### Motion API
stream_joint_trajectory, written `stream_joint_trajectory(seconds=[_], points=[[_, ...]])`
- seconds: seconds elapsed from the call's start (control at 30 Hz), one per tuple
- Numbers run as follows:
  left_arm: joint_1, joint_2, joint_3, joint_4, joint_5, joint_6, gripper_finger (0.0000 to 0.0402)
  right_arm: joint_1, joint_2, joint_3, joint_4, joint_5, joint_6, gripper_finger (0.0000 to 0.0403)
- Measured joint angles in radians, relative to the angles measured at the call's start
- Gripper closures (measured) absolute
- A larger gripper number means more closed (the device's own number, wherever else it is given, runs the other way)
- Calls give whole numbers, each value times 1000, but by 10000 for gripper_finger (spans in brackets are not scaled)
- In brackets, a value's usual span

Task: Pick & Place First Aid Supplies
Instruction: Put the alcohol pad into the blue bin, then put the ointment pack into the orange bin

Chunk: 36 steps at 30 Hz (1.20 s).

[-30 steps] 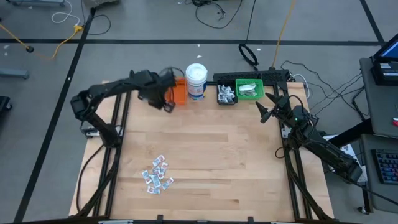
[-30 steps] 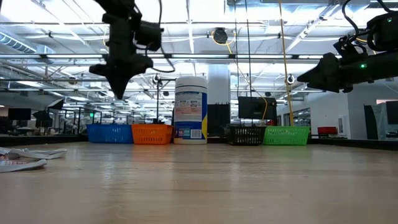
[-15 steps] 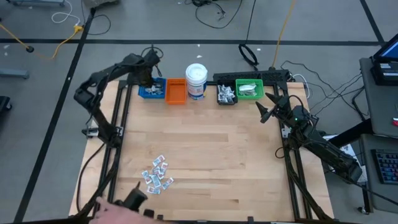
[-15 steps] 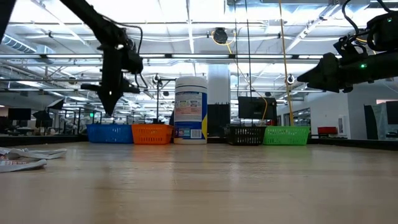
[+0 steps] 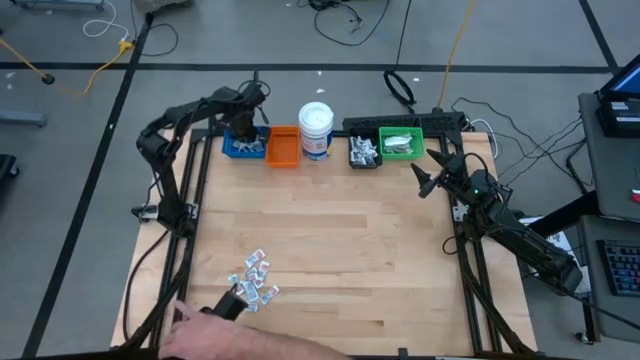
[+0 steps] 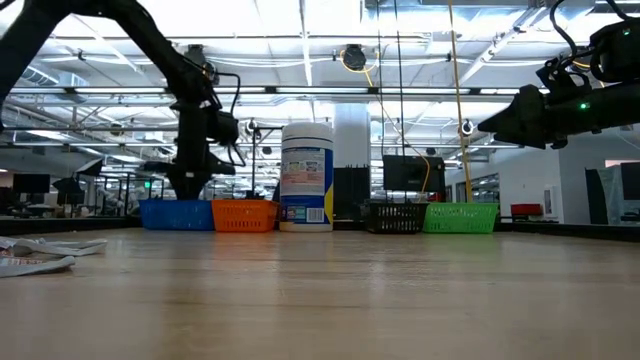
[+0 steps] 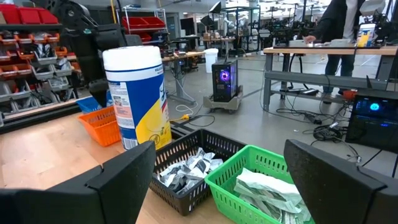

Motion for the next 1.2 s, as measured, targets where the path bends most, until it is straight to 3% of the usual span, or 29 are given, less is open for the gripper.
stream_joint_trajectory(seconds=[0.23, 0.43, 0.6, 0.83, 1.2], points=[[-23, -50, 54, -100, 3, -25, 222, 0, 0, 0, 0, 0, 0, 50], [-57, -94, 56, -234, 6, -74, 176, 0, 0, 0, 0, 0, 0, 50], [-90, -100, 56, -342, 11, -128, 166, 0, 0, 0, 0, 0, 0, 50], [-121, -101, 44, -365, 61, -167, 165, 0, 0, 0, 0, 0, 0, 50], [-494, -177, -124, -354, 88, -179, 165, 0, 0, 0, 0, 0, 0, 50]])
